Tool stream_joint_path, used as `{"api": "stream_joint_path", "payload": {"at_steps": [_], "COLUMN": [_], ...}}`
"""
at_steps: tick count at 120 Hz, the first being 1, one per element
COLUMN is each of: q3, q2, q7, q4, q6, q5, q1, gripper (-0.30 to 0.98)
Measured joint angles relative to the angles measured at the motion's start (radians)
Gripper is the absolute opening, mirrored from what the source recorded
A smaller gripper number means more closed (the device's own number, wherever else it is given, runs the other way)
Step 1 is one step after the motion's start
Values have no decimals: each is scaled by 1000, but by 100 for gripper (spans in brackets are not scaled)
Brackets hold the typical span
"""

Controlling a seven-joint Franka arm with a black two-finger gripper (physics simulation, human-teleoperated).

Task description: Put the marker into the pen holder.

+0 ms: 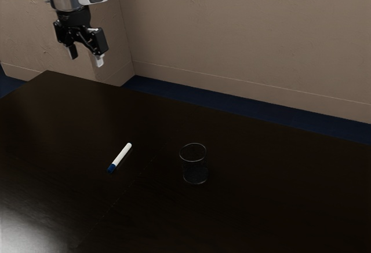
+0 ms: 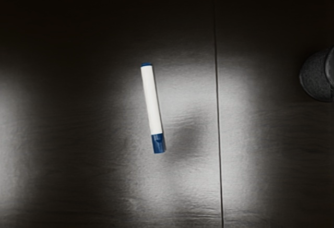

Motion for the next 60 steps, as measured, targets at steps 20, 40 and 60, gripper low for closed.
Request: {"api": "stream_joint_path", "payload": {"at_steps": [20,40,60], "q3": [0,1,0], "q2": [0,0,-21], "q7": [0,-1,-21], "q4": [0,0,-5], "q6": [0,0,-10], "q5": [0,-1,2], "q1": [-8,-17,-26], "gripper": [69,69,69]}}
